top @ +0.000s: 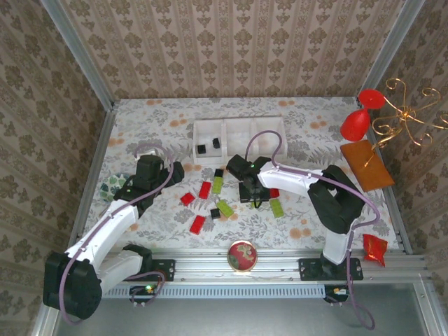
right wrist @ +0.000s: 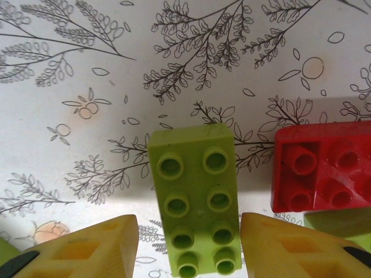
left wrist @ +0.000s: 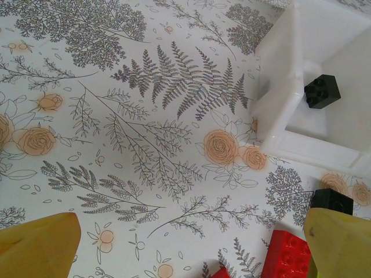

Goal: Sort the legos into containers by color
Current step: Pick up the lego from the center of the table.

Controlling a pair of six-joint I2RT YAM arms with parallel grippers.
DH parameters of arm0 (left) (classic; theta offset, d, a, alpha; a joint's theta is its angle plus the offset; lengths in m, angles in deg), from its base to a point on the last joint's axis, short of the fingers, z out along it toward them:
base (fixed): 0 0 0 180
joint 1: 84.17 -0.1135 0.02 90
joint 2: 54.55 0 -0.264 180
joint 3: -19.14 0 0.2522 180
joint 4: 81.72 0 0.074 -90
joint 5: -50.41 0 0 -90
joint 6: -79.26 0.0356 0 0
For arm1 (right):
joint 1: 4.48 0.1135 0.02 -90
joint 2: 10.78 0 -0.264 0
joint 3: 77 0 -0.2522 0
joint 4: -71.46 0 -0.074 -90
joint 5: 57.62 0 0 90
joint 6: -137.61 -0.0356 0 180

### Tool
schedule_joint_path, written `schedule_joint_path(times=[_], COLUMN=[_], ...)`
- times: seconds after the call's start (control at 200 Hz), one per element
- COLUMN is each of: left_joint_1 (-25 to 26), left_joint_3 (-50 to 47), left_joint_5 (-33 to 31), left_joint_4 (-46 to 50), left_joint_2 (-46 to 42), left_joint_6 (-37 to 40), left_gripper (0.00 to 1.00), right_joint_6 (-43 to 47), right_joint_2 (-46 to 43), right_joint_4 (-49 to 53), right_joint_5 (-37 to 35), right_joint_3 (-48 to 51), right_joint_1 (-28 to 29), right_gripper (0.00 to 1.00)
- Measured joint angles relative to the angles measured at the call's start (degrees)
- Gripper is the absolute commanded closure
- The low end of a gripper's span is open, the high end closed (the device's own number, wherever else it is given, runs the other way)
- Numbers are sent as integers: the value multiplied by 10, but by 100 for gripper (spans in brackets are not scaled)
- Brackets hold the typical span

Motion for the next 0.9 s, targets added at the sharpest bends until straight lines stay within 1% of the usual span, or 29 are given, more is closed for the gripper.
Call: schedule_joint_path(times=[0.305,0.41,0.56,0.665,0.82,0.9], left_joint_1=[0,-1,-3,-3,-3,-3], left_joint_3=[-3,-3,-4,-4,-5,-6], left_joint_5=[0,2,3,3,4,4], left_joint_4=[-2,-2,-2,-2,-2,-2], left_joint_2=[0,0,0,0,0,0], left_joint_6=[0,0,0,0,0,0], left_gripper=[0,0,0,0,0,0], right_joint_6=[2,4,13,15,17,20], right_joint_2=[23,28,29,29,29,27], right_joint_4=[-7,-12,-9,-8,-7,-6], right_joint_5=[9,10,12,12,12,11], right_joint_3=[0,0,-5,-5,-7,-13], right_joint_1=[0,0,0,0,-2,-4], right_gripper=[56,61,73,79,84,84])
